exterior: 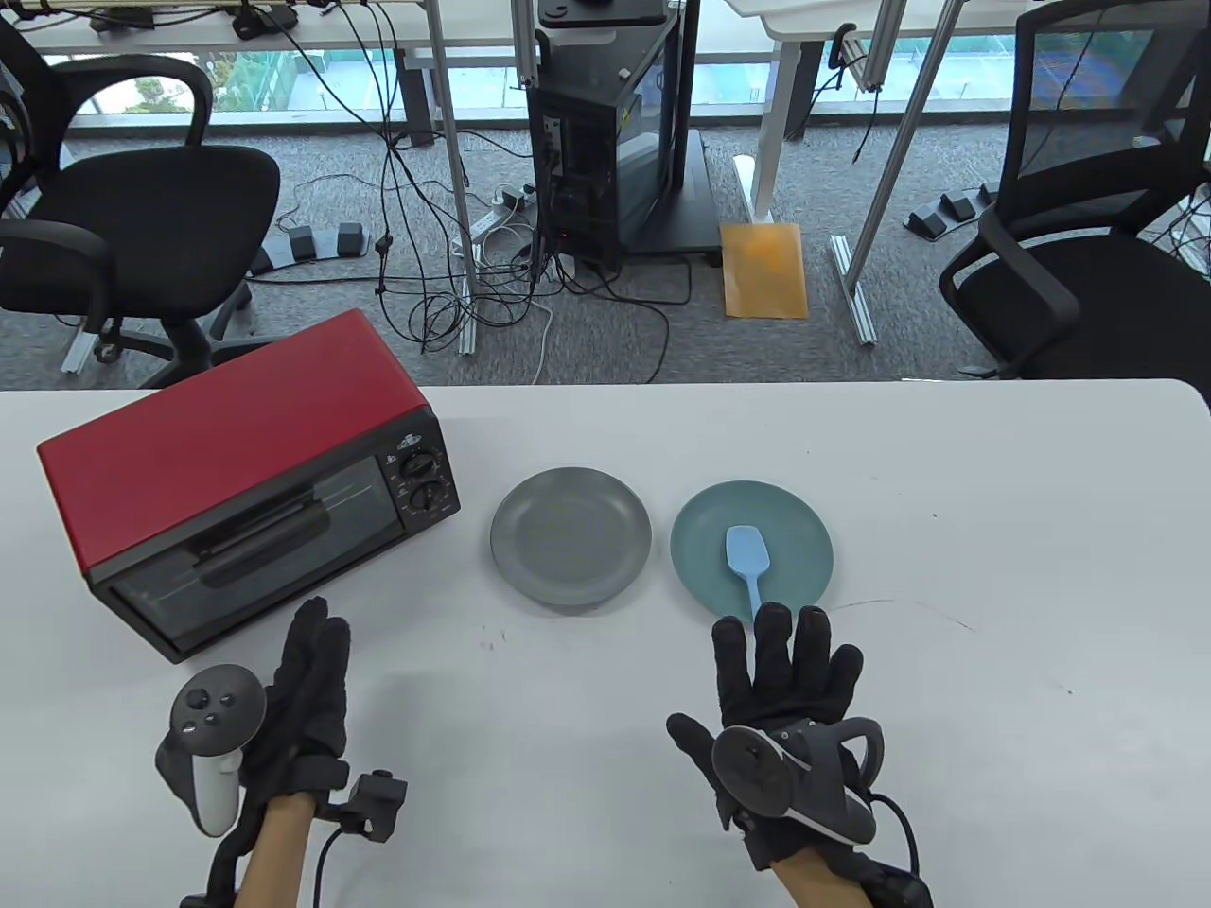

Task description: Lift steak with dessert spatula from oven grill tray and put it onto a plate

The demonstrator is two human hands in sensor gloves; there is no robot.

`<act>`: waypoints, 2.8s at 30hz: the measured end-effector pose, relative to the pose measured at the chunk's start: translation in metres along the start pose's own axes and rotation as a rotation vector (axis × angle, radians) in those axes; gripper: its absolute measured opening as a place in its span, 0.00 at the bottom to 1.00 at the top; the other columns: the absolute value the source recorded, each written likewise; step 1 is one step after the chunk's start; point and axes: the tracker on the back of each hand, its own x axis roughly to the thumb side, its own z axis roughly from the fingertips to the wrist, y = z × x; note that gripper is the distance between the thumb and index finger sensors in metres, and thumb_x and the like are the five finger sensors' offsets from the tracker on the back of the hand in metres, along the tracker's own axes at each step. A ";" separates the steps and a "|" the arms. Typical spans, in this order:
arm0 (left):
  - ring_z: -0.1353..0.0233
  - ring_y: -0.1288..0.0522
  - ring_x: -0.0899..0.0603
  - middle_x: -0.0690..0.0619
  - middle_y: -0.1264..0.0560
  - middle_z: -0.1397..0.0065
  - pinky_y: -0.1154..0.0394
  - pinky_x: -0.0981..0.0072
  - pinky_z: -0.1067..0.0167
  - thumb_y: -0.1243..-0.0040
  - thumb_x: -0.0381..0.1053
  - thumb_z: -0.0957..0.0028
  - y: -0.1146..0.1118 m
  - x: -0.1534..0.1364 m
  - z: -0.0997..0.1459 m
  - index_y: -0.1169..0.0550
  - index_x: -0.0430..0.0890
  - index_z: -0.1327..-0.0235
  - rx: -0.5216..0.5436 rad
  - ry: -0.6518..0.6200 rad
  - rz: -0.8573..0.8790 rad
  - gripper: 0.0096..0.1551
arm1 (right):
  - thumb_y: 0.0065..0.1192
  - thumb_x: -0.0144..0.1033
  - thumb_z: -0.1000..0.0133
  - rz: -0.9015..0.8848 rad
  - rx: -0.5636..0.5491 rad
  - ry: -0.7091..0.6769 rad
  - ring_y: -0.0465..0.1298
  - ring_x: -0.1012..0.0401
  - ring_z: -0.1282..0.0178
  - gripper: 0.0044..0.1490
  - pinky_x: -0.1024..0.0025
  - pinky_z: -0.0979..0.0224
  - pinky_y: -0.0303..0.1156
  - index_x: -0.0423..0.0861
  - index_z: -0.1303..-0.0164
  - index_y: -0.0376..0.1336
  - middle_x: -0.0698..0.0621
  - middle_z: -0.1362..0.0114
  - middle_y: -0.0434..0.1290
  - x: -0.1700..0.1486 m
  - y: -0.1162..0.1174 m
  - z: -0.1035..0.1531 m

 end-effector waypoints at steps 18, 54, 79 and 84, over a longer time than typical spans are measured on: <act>0.18 0.33 0.33 0.42 0.39 0.13 0.36 0.37 0.23 0.74 0.70 0.29 0.037 -0.030 -0.045 0.53 0.47 0.10 -0.159 0.192 0.667 0.42 | 0.58 0.63 0.44 -0.032 -0.009 -0.019 0.23 0.23 0.30 0.67 0.14 0.41 0.29 0.39 0.24 0.23 0.27 0.26 0.21 0.005 0.001 0.002; 0.18 0.31 0.41 0.54 0.35 0.17 0.37 0.39 0.21 0.60 0.63 0.22 0.033 -0.009 -0.064 0.41 0.56 0.23 -0.055 0.297 1.055 0.21 | 0.58 0.61 0.44 -0.047 0.036 -0.029 0.23 0.23 0.30 0.66 0.14 0.41 0.30 0.39 0.24 0.24 0.27 0.26 0.21 0.011 0.005 0.002; 0.23 0.27 0.37 0.47 0.32 0.20 0.36 0.38 0.23 0.49 0.65 0.32 0.021 -0.023 -0.029 0.37 0.52 0.25 -0.057 0.324 0.939 0.29 | 0.58 0.60 0.43 -0.059 0.028 -0.030 0.23 0.23 0.30 0.66 0.14 0.41 0.30 0.39 0.24 0.24 0.27 0.26 0.21 0.012 0.003 0.002; 0.22 0.28 0.36 0.45 0.33 0.19 0.36 0.37 0.23 0.50 0.64 0.33 0.016 -0.027 -0.017 0.41 0.48 0.21 -0.066 0.340 0.907 0.34 | 0.58 0.60 0.43 -0.062 0.020 -0.037 0.23 0.23 0.30 0.66 0.14 0.41 0.30 0.39 0.24 0.23 0.27 0.26 0.21 0.014 0.002 0.003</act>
